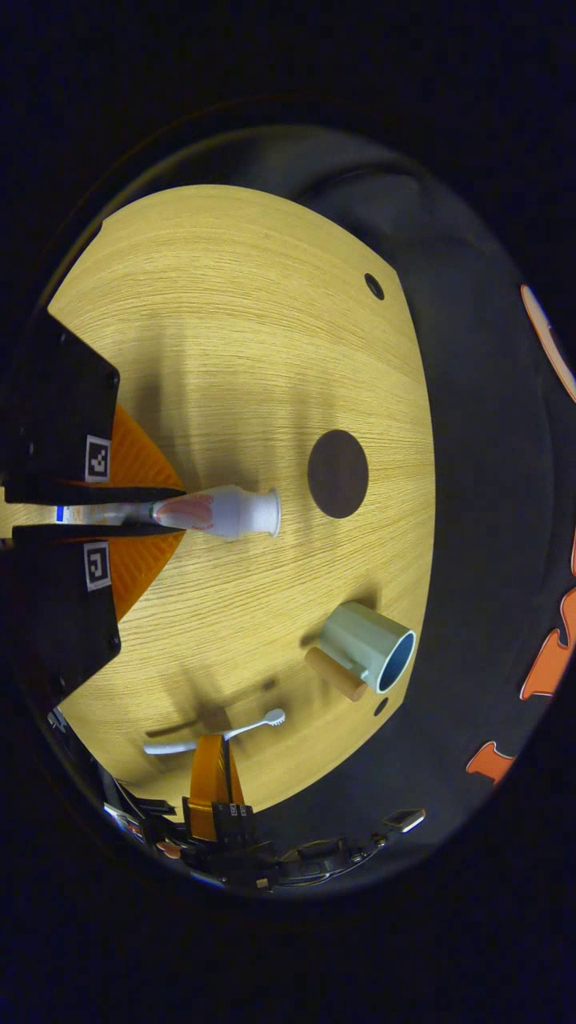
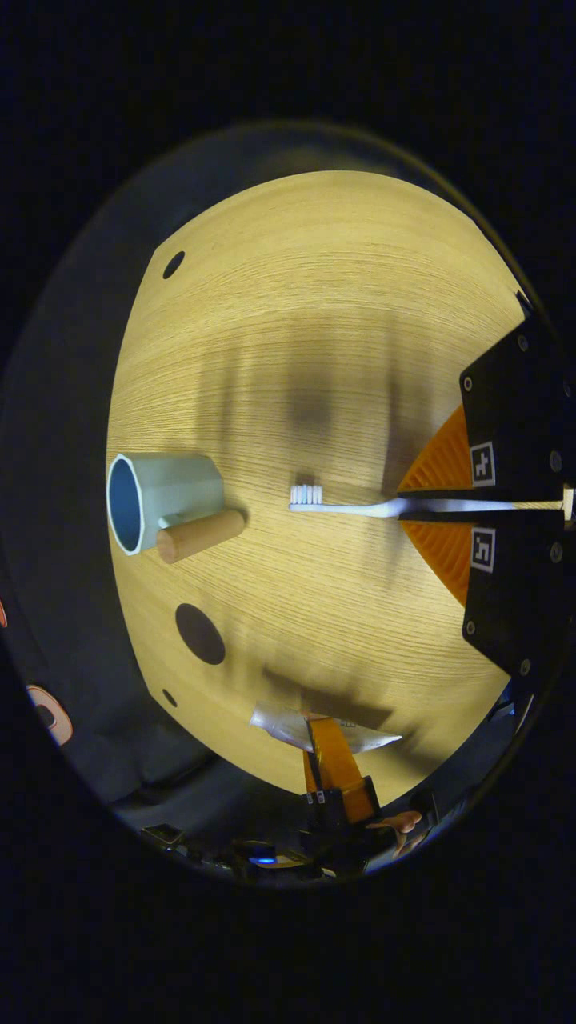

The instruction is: Put the toothbrush and toothpaste on the desktop into the cup, then pick up the cup and place it on the coaster on the desktop.

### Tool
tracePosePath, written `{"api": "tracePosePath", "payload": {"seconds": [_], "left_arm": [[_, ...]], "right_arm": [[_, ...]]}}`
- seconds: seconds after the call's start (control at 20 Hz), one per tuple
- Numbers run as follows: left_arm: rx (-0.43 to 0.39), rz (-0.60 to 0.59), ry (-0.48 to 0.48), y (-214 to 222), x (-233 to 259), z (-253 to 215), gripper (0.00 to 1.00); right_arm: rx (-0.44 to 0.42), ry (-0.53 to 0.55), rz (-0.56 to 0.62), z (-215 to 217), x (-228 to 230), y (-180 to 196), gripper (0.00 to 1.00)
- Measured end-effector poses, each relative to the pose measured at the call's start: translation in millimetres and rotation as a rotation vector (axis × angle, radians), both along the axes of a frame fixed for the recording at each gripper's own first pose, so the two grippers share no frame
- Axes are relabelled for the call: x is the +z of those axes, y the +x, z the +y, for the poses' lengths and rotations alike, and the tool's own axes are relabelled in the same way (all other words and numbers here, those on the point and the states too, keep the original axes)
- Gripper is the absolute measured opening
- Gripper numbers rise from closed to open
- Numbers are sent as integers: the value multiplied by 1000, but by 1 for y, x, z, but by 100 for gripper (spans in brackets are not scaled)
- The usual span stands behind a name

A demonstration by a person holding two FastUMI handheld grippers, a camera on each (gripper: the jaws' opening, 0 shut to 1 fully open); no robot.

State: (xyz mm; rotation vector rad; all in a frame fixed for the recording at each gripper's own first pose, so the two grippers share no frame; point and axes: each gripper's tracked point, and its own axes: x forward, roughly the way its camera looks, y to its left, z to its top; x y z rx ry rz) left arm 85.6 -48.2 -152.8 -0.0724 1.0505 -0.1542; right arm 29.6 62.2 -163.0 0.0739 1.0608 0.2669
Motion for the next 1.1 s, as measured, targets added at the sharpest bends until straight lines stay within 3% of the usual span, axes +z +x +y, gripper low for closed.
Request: {"api": "tracePosePath", "payload": {"seconds": [0.65, 1.1], "left_arm": [[73, -314, -9, 34, 51, 26, 13], [96, -435, 19, 41, 73, 35, 13]], "right_arm": [[-93, 176, -334, -4, 53, 40, 4], [-107, 243, -587, -10, 112, 71, 4]]}}
